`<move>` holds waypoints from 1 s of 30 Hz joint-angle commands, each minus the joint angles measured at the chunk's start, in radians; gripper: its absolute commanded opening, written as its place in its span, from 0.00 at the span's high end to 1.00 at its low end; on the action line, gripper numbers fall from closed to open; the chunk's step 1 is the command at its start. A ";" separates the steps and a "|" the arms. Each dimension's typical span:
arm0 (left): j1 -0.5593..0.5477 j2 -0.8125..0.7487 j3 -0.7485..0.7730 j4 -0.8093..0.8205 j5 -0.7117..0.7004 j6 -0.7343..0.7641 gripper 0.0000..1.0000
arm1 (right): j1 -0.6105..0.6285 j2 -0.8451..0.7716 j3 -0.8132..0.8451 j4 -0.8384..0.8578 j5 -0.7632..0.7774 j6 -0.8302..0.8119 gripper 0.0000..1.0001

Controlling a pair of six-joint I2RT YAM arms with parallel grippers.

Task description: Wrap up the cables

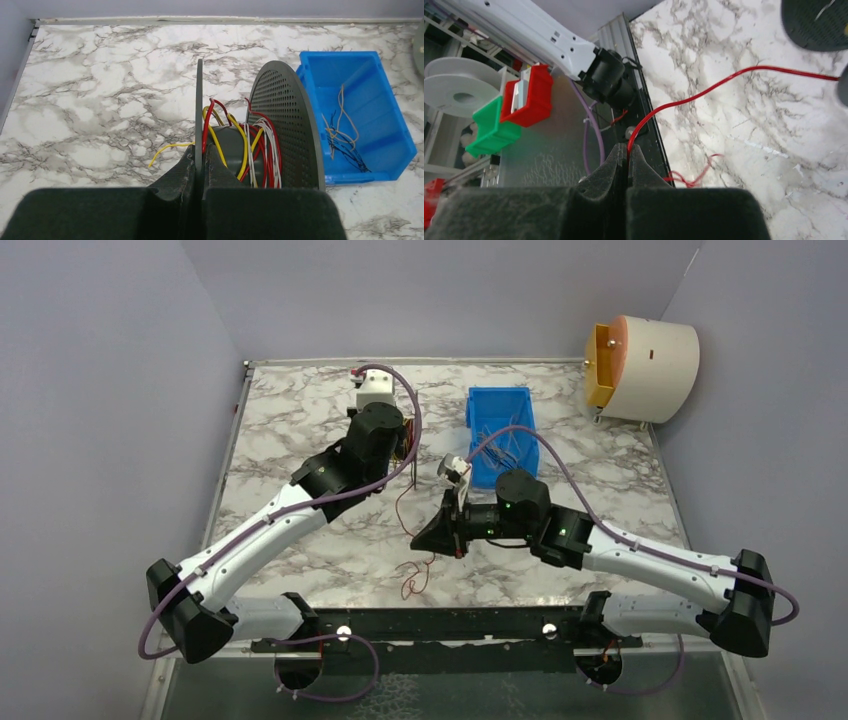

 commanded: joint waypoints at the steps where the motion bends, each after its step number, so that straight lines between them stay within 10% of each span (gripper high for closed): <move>1: 0.000 -0.004 -0.031 0.096 -0.050 0.015 1.00 | 0.008 -0.027 0.129 -0.153 0.086 -0.066 0.99; 30: -0.103 -0.208 -0.299 -0.017 0.176 0.140 1.00 | -0.049 0.090 0.535 -0.422 0.651 -0.444 0.99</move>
